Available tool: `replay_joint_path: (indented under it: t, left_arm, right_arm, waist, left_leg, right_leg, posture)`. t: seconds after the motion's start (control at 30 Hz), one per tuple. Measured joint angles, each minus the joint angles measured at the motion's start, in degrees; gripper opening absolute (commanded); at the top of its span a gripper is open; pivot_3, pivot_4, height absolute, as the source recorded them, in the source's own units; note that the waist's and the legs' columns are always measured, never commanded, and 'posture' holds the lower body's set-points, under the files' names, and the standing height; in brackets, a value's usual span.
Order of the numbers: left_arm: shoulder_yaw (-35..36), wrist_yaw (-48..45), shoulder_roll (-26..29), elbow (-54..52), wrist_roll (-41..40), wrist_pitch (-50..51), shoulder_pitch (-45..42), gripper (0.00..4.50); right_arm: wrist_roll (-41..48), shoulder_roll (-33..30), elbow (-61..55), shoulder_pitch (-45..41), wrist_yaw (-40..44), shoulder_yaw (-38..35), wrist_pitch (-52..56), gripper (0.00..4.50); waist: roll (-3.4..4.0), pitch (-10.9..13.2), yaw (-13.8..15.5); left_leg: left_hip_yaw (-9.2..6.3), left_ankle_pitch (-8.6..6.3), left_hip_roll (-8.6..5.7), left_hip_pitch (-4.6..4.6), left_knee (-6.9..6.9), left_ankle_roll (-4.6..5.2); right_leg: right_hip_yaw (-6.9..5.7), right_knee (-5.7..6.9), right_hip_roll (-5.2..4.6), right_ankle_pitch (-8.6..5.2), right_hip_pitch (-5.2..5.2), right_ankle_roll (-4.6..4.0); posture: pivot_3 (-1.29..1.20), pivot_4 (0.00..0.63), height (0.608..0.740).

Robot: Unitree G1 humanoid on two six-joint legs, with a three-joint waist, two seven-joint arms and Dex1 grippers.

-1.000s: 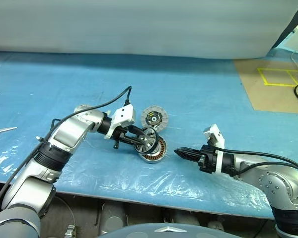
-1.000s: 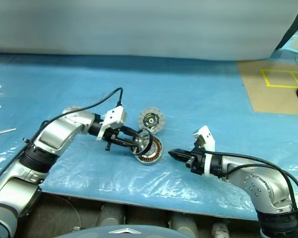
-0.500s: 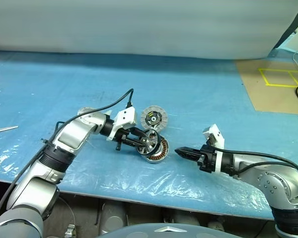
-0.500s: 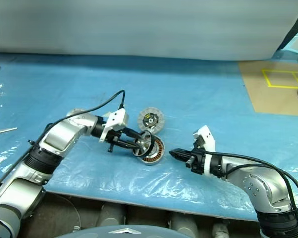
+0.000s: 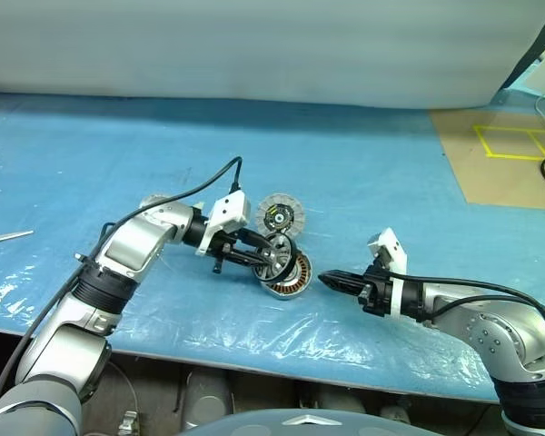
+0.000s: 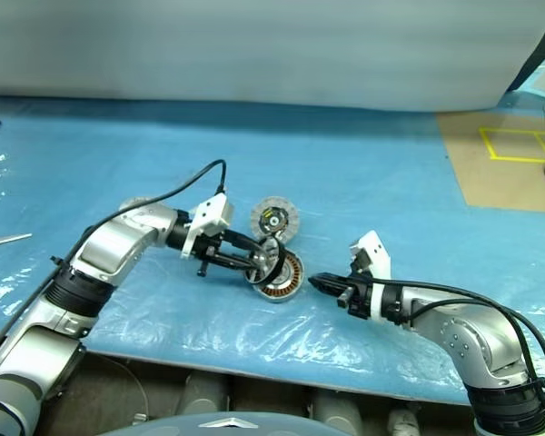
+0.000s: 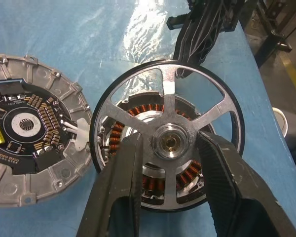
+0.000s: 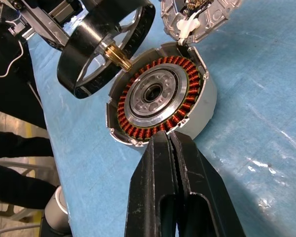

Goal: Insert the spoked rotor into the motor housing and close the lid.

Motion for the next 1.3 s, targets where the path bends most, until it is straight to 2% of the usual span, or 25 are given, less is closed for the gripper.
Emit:
replay_joint_path:
  t: [0.17, 1.3]
  left_arm:
    - [0.09, 0.64, -1.38, -0.01, -0.38, 0.09, 0.0, 1.39]
    - [-1.09, -2.68, -0.21, 1.4, 3.36, -4.66, 0.07, 1.39]
  right_arm:
    - [-0.55, -0.25, 0.59, -0.3, 0.39, 0.68, -0.15, 0.0]
    - [-3.54, -0.27, 2.61, -1.83, 0.39, 2.32, -0.74, 0.0]
  waist:
    - [0.0, 0.0, -0.01]
    - [0.01, 0.01, -0.12]
  left_leg:
    - [0.0, 0.0, 0.01, -0.01, 0.0, 0.0]
    - [0.0, 0.0, 0.01, 0.01, -0.03, 0.0]
  right_leg:
    - [0.0, 0.0, 0.0, 0.0, 0.0, 0.0]
    - [0.0, -0.03, 0.01, -0.01, 0.0, -0.01]
  posture:
    - [0.0, 0.15, 0.74]
    - [0.0, 0.15, 0.74]
